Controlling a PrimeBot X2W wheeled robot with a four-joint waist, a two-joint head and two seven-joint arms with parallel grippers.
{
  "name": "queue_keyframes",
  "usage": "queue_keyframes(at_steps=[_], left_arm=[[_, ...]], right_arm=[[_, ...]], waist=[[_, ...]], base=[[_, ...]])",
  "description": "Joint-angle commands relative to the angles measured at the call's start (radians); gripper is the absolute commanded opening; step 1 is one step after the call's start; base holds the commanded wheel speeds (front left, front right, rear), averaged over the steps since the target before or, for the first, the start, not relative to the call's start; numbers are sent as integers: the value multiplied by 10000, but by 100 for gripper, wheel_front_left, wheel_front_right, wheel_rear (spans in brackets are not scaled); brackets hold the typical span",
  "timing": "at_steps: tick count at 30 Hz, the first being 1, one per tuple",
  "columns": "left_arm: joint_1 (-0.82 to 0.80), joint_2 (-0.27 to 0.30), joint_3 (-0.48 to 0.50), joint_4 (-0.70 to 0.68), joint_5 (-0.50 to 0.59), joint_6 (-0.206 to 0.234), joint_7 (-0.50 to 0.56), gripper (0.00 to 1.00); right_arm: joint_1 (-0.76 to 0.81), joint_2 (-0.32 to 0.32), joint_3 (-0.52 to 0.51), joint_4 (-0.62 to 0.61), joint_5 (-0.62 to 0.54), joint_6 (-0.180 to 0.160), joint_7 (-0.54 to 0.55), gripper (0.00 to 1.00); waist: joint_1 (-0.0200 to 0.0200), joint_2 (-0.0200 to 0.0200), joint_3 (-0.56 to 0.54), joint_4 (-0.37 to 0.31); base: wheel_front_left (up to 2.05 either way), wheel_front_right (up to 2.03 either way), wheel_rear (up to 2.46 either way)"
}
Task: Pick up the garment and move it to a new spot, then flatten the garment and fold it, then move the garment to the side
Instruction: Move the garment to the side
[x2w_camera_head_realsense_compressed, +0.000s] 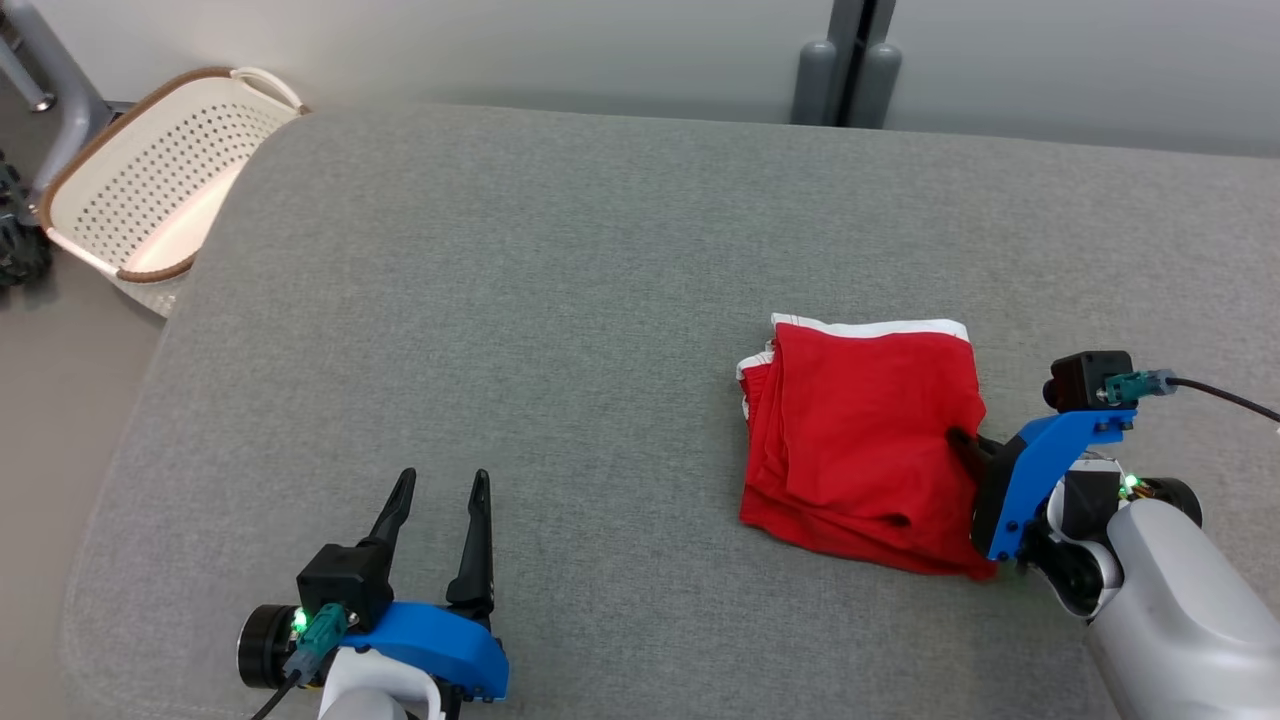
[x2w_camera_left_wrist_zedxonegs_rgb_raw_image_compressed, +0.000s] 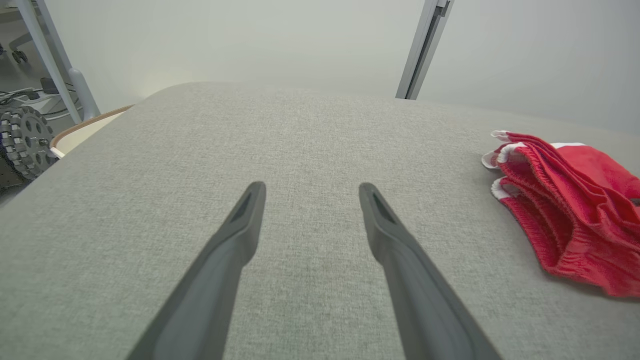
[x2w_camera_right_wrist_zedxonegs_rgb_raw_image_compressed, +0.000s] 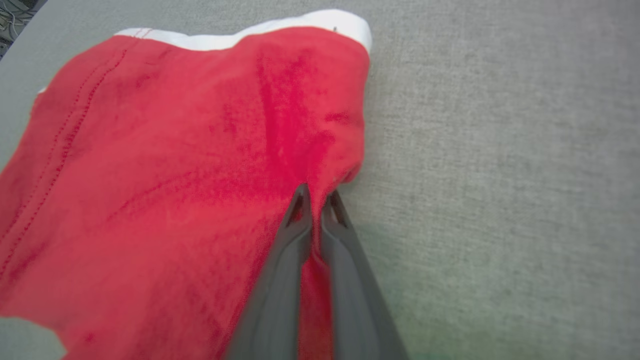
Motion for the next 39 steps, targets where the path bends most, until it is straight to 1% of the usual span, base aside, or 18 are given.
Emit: queue_keyframes(at_steps=[1, 7, 10, 15, 18, 22, 25, 27, 32, 36, 39], left_arm=[[-129, 7, -10, -14, 91, -42, -44, 100], [-128, -46, -117, -120, 179, -104, -44, 100], [-161, -61, -186, -173, 233, -162, -44, 100], [-288, 11, -240, -245, 279, -160, -35, 100], [-459, 88, -304, -285, 353, -167, 28, 100], [-679, 186, -438, -361, 456, -208, 195, 100], [-819, 264, -484, -432, 494, -216, 300, 100], [-854, 318, -500, -473, 498, -217, 332, 100], [-877, 331, -569, -533, 481, -175, 379, 100], [-848, 297, -558, -520, 393, -115, 327, 100], [-800, 253, -565, -522, 352, -82, 296, 100]], right_arm=[[-184, -198, 107, 5, 111, 2, -213, 0], [-320, -730, 603, -219, 170, 2, -667, 0], [-389, -1001, 741, -385, 233, 3, -765, 0], [-503, -1266, 797, -666, 335, 2, -854, 0], [-602, -1216, 747, -735, 365, 3, -964, 0], [-688, -1007, 675, -609, 374, 3, -1204, 0], [-749, -845, 688, -465, 406, 3, -1379, 0], [-832, -805, 707, -361, 383, 3, -1491, 0], [-1122, -846, 791, -78, 208, 3, -1742, 0], [-1443, -1139, 949, 31, 27, 3, -1743, 0], [-1691, -1583, 1160, 66, -213, 2, -1562, 0]], waist=[[0, -2, -75, -219], [0, -2, -135, -1260], [0, -2, -82, -2005], [0, -2, 220, -3457], [0, -2, 454, -4243], [0, -2, 709, -4931], [0, -2, 827, -5161], [0, -2, 872, -5197], [0, -2, 892, -4931], [0, -2, 843, -4531], [0, -2, 801, -4211]], base=[[0, 0, 0], [0, 0, 0], [0, 0, 0], [0, 0, 0], [0, 0, 0], [0, 0, 0], [0, 0, 0], [0, 0, 0], [0, 0, 0], [0, 0, 0], [0, 0, 0]])
